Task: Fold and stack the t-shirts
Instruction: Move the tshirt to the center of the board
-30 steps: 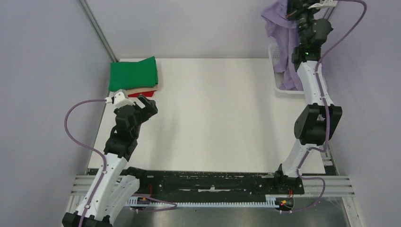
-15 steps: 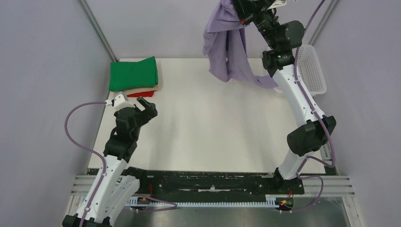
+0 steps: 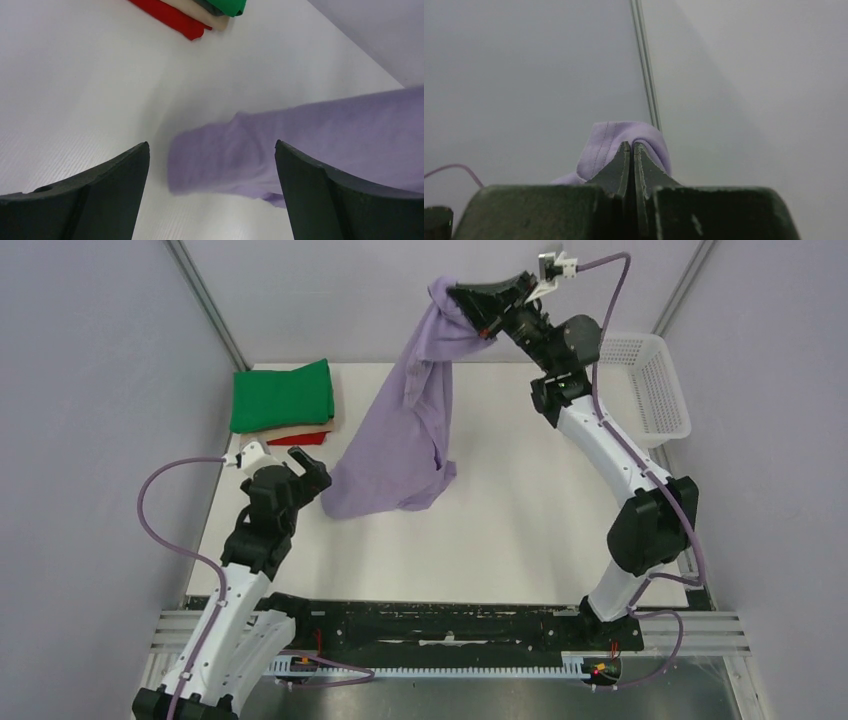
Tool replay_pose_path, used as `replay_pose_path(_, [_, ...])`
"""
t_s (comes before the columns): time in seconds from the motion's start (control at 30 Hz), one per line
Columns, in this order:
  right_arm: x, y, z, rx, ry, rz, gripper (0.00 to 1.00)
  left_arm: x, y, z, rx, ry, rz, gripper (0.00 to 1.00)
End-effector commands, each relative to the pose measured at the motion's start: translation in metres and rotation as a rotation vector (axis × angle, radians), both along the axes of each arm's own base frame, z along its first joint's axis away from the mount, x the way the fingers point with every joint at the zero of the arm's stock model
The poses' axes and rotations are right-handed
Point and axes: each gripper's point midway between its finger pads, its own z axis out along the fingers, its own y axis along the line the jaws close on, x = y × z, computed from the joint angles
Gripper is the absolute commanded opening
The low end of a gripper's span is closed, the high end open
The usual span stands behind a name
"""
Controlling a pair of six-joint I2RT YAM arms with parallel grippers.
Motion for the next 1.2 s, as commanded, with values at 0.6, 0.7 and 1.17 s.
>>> replay_pose_path(0.6, [-0.001, -0.233, -0.425, -0.535, 1.001, -1.022, 0.98, 0.005, -0.051, -0.090, -0.196, 0.319, -0.132, 1.00])
replay_pose_path(0.7, [-0.017, -0.236, -0.411, -0.588, 0.944, -1.108, 0.98, -0.012, -0.051, -0.101, -0.206, 0.346, -0.141, 1.00])
replay_pose_path(1.17, [-0.067, -0.162, -0.423, -0.557, 0.859, -0.823, 0.96, -0.030, -0.066, -0.152, -0.281, 0.455, -0.183, 0.94])
